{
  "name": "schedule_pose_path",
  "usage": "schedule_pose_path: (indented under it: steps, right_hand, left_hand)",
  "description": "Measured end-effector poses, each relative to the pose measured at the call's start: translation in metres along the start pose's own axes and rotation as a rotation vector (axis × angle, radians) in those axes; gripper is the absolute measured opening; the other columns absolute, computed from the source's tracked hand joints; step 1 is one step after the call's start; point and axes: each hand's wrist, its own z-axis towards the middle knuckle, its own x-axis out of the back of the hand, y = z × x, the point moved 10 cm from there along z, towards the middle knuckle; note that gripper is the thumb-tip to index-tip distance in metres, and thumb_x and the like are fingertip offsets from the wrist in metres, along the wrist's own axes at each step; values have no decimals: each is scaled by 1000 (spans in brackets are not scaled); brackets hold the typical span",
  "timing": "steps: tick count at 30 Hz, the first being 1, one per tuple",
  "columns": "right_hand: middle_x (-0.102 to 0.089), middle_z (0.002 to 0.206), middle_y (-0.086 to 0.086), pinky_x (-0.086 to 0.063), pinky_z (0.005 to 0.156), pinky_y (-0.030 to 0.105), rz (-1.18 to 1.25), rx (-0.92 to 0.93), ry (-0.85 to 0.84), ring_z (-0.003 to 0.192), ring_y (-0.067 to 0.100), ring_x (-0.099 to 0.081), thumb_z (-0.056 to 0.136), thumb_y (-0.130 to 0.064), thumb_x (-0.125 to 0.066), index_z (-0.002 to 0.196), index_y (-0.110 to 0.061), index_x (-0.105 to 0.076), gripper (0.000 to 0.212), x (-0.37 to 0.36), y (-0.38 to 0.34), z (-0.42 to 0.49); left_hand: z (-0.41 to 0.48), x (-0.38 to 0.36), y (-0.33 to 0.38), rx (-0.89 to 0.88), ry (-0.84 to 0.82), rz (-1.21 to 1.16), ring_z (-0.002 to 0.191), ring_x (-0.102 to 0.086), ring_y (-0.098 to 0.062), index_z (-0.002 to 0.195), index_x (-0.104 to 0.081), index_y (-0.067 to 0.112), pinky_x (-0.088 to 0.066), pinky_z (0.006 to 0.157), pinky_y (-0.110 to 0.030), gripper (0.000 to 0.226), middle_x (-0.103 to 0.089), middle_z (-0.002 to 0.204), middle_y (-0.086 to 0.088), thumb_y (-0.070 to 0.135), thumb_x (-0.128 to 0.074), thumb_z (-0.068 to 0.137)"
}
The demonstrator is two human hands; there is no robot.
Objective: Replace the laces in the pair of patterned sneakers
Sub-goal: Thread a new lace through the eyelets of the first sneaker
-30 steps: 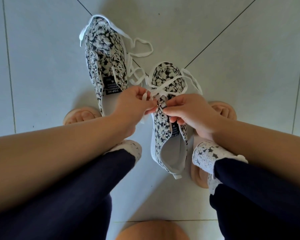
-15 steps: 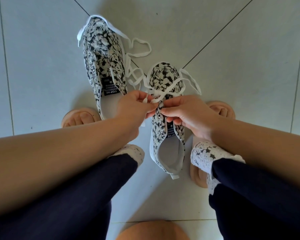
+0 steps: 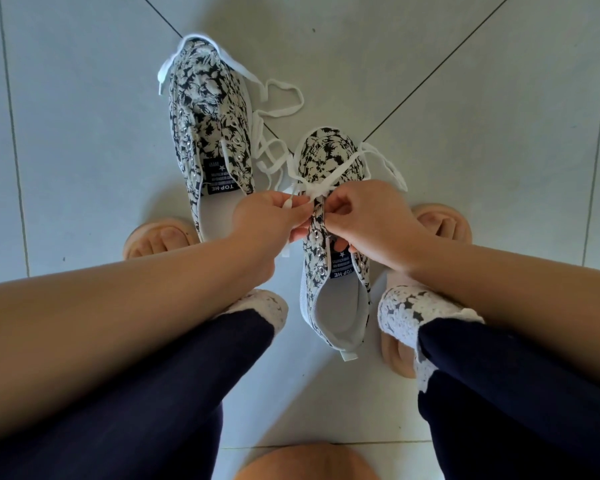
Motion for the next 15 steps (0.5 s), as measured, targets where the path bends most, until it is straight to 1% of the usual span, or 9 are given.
schedule_pose_path:
  steps: [2,4,5,7,9,11,12,13,15]
  right_hand:
    - [-67,74,0,-54,57,24,-60,69,34,57,8,-66,91,-13,-54,84,-11,-63,11,8,-5,-4]
    - [-64,75,-5,-56,58,26,24,61,78,60,5,-67,92,-15,-54,84,-15,-59,9,24,-2,-10]
    - [-65,76,-5,-57,61,23,91,48,103,63,2,-67,91,-15,-55,83,-17,-58,9,33,1,-12]
    - [-69,82,-3,-56,70,19,240,17,109,73,0,-67,90,-13,-56,82,-19,-57,9,48,7,-13]
    - [-70,91,1,-55,80,23,479,-7,55,87,7,-68,90,-8,-53,82,-15,-54,10,55,6,-12]
    - [-72,89,6,-54,85,32,912,-79,-28,91,17,-69,92,-6,-44,79,-10,-50,15,55,5,-9]
    - [-71,78,7,-55,83,33,1132,-108,-66,84,19,-70,92,-7,-41,76,-9,-50,18,56,2,-9]
    - [-66,65,4,-56,77,31,1300,-124,-110,69,16,-69,90,-8,-40,74,-8,-49,18,57,-3,-11]
    - [-51,51,-3,-54,53,21,1418,-164,-298,43,7,-51,84,-11,-44,77,-10,-46,7,51,-18,-19]
  left_hand:
    - [-2,3,3,-44,1,54,65,-55,-12,82,-63,10,-49,62,-21,3,-61,75,-3,9,-63,84]
    - [-2,11,9,-99,38,107,63,-51,-11,79,-63,11,-44,60,-22,10,-60,74,-2,15,-60,87]
    - [-3,15,14,-129,63,125,62,-48,-12,78,-62,7,-42,59,-23,14,-58,72,-2,17,-59,89]
    - [-4,18,26,-205,90,158,62,-40,-19,86,-58,-5,-38,60,-29,27,-50,68,-8,21,-56,90]
    - [-6,16,40,-288,85,186,65,-36,-20,93,-55,-7,-36,63,-30,33,-46,73,-9,25,-53,91]
    - [-9,14,50,-328,68,179,64,-41,-16,89,-58,-2,-37,65,-27,30,-48,73,-8,26,-48,93]
    - [-9,14,53,-330,62,166,63,-43,-12,83,-61,7,-37,64,-27,25,-51,72,-2,24,-46,95]
    - [-9,14,55,-326,60,153,63,-44,-10,79,-61,15,-36,64,-26,25,-52,72,1,21,-44,95]
    - [-8,13,57,-319,51,133,63,-44,-9,76,-60,20,-35,61,-24,27,-53,72,2,18,-42,96]
